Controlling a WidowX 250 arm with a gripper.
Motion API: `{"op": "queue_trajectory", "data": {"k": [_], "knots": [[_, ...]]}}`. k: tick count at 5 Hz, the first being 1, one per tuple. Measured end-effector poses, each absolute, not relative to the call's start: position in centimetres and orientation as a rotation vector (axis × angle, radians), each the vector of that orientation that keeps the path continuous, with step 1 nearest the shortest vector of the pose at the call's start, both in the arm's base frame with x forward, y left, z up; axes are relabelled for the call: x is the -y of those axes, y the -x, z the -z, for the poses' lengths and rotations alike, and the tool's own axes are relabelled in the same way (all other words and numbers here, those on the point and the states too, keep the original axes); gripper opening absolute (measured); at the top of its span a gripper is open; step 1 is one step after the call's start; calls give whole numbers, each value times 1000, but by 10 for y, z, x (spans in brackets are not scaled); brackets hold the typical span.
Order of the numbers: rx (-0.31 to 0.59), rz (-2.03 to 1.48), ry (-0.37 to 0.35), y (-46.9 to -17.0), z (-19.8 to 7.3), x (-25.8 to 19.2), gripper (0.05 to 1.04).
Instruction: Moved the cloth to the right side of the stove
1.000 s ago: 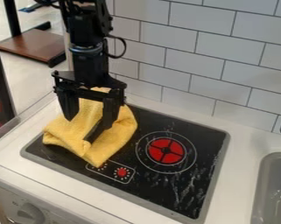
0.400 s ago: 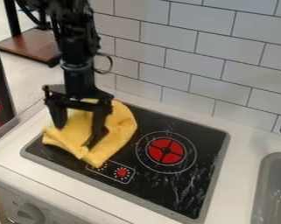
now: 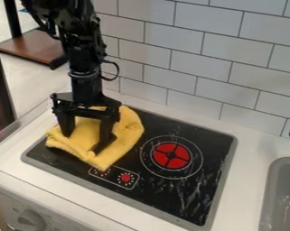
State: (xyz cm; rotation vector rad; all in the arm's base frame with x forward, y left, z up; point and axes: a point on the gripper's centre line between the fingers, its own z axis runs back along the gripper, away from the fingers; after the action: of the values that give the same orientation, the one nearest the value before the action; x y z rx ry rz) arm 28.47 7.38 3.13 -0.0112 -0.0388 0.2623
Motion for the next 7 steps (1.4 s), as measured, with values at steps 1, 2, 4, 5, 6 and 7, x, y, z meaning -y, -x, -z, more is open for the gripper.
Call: {"op": "queue_trajectory", "data": {"k": [1, 2, 4, 5, 6, 7], "knots": [[42, -235, 35, -285, -28, -64, 999], [45, -204, 45, -283, -27, -54, 1000], [11, -90, 85, -278, -26, -5, 1000], [0, -18, 87, -273, -25, 26, 1000], [-1, 43, 88, -266, -25, 52, 1000], [2, 94, 79, -261, -23, 65, 1000]]}}
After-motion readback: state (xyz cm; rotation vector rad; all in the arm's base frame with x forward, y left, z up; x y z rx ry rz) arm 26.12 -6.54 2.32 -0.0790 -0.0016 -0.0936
